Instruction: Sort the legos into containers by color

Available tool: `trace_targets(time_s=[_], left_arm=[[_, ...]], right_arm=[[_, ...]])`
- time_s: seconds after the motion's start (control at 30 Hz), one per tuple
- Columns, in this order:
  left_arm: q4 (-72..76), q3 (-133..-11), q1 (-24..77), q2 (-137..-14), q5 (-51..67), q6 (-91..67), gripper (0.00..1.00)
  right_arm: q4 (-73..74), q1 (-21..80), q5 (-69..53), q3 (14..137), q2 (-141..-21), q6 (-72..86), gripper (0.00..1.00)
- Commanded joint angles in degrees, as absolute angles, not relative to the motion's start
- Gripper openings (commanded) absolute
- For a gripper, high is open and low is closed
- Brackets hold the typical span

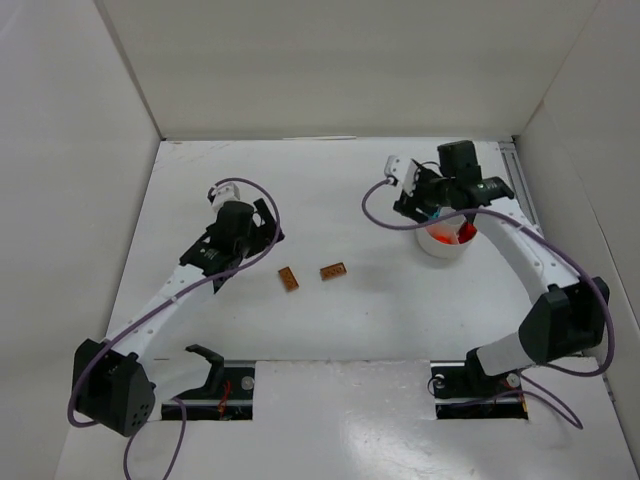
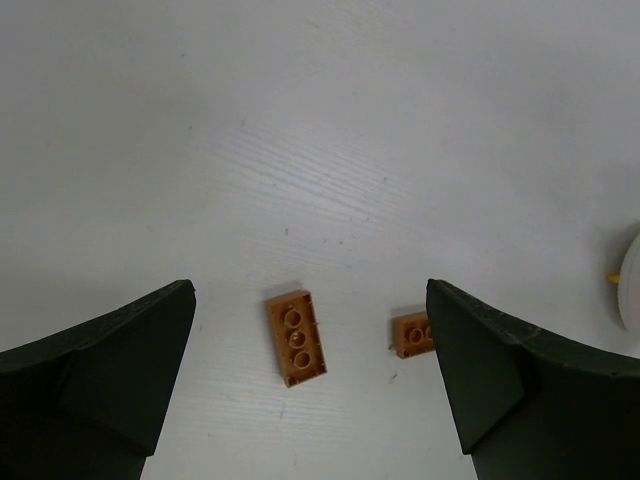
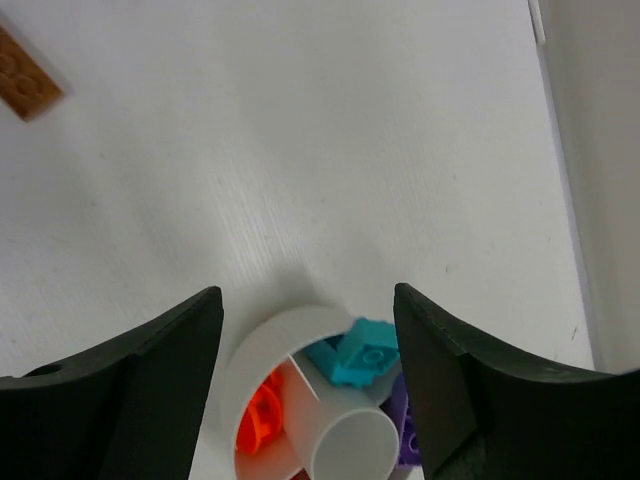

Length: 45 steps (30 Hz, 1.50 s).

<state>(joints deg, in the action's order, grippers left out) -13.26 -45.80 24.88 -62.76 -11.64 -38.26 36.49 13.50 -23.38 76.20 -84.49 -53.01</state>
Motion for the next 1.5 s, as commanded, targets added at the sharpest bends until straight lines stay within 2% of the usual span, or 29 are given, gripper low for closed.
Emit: trace_targets(time_s=[0.0,0.13,0.27,0.33,0.67,1.07,1.17,1.2,1.27,1.3,1.47], left_arm=[[-18.3,-44.5,22.4,-59.4,-10.5,-43.6,0.99],[-22.0,-40.7,20.7,-56.5,-7.6,-47.2,0.99],[-25.4,-38.6,20.7,-53.2,-6.0,-48.3,0.99],[-26.6,-38.0,20.7,-50.1,-5.4,-48.8,0.99],[-27.7,-33.8,20.7,-37.3,-5.2,-51.9,0.99],[-25.2,-32.2,20.7,-35.5,-3.9,-50.8,0.99],[-24.2,-31.6,20.7,-35.5,-3.9,-50.8,0.99],[-24.2,-31.1,20.7,-35.5,-3.9,-50.8,0.99],[-23.6,-31.1,20.7,-35.5,-4.5,-50.8,0.99],[-23.6,-30.6,20.7,-35.5,-4.5,-50.8,0.99],[-21.7,-28.6,20.7,-34.9,-5.1,-51.9,0.99]], right_arm=[[35.1,19.3,-16.4,74.3,-79.6,-52.6,0.74],[28.4,29.9,-22.6,68.7,-79.1,-54.6,0.76],[27.6,39.4,-25.1,68.5,-86.2,-59.3,0.76],[28.9,42.7,-26.1,71.5,-94.2,-62.6,0.75],[28.9,47.4,-25.3,78.6,-108.1,-60.8,0.74],[27.1,44.0,-23.2,77.9,-112.4,-57.8,0.70],[26.5,43.2,-23.9,76.5,-112.4,-56.7,0.61],[26.5,42.5,-23.9,76.5,-112.4,-56.7,0.48],[26.5,42.5,-24.4,76.5,-112.4,-56.7,0.36],[26.5,42.5,-25.3,75.9,-112.4,-56.7,0.27],[22.4,41.4,-31.0,73.6,-108.8,-57.9,0.13]])
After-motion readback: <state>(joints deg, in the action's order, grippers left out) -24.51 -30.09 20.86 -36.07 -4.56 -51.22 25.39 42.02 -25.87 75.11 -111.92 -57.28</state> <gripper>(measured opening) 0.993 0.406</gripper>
